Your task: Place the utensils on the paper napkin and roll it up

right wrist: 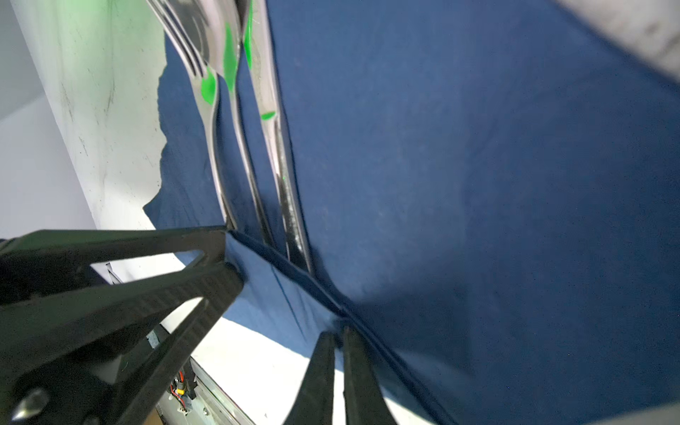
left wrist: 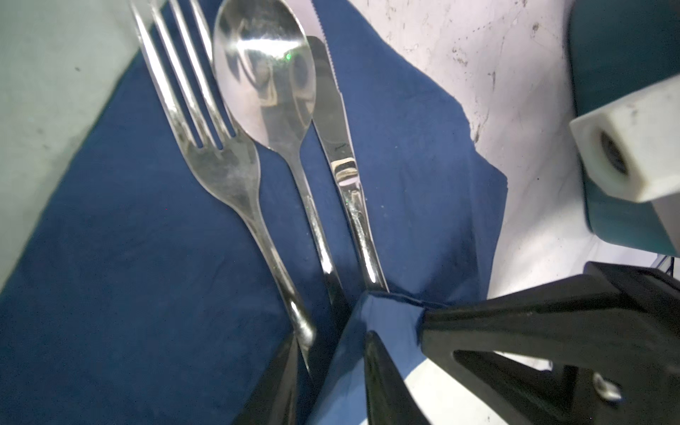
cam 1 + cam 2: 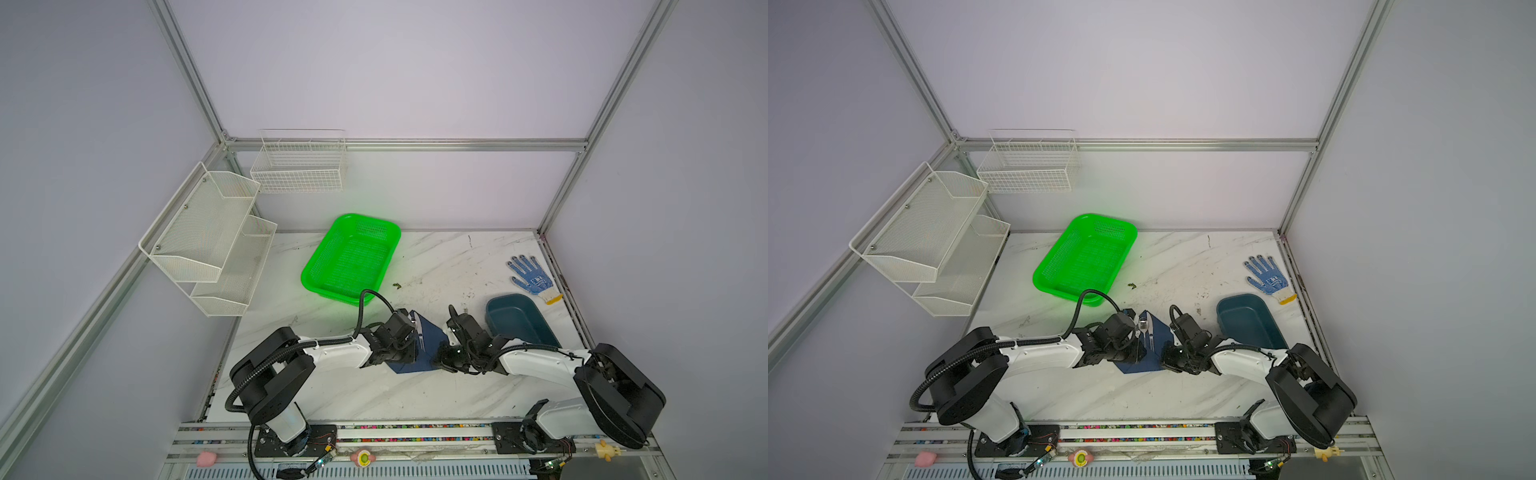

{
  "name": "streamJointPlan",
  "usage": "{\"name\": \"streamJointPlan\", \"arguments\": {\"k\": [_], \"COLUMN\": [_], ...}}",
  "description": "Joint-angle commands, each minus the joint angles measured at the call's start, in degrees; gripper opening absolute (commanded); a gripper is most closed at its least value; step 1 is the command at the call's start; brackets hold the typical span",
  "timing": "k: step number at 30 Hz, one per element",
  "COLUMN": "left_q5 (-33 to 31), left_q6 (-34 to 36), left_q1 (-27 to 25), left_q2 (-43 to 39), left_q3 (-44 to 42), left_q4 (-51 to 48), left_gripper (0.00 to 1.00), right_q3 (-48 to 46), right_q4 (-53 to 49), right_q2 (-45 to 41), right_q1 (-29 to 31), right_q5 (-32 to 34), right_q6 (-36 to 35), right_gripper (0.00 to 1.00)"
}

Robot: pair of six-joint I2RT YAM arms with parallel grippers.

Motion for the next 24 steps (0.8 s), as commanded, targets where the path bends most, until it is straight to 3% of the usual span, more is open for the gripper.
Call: {"name": "streamJointPlan", "arguments": {"k": [1, 9, 17, 21, 24], "left_q5": [1.6, 1.9, -4.9, -3.4, -0.9], "left_q6": [0.8, 1.1, 2.1, 3.2, 4.1], "left_q1": [0.2, 0.2, 0.1, 0.1, -1.0], "left_q2": [0.6, 1.0, -8.7, -11.2, -11.2], "left_q3": [1.3, 1.4, 1.0, 1.2, 1.6], "left_q4": [2.4, 2.0, -4.3, -5.1, -4.3], "left_gripper": [0.31, 0.31, 0.39, 0.39, 0.34], "right_q3": [-0.6, -0.4, -0.3, 0.1, 0.3], "right_q4": [-0.7, -1.7, -2.6, -3.1, -3.9], "right_q2": [0.6, -0.5, -3.9, -4.5, -5.1], "right_q1": [0.4, 0.3, 0.3, 0.3, 0.2], "right_q5": [1.2, 1.8, 3.3, 3.3, 3.9], "right_q6": [-0.1, -0.1, 1.3, 1.4, 2.1], "right_gripper": [0.12, 0.12, 0.14, 0.15, 0.16]}}
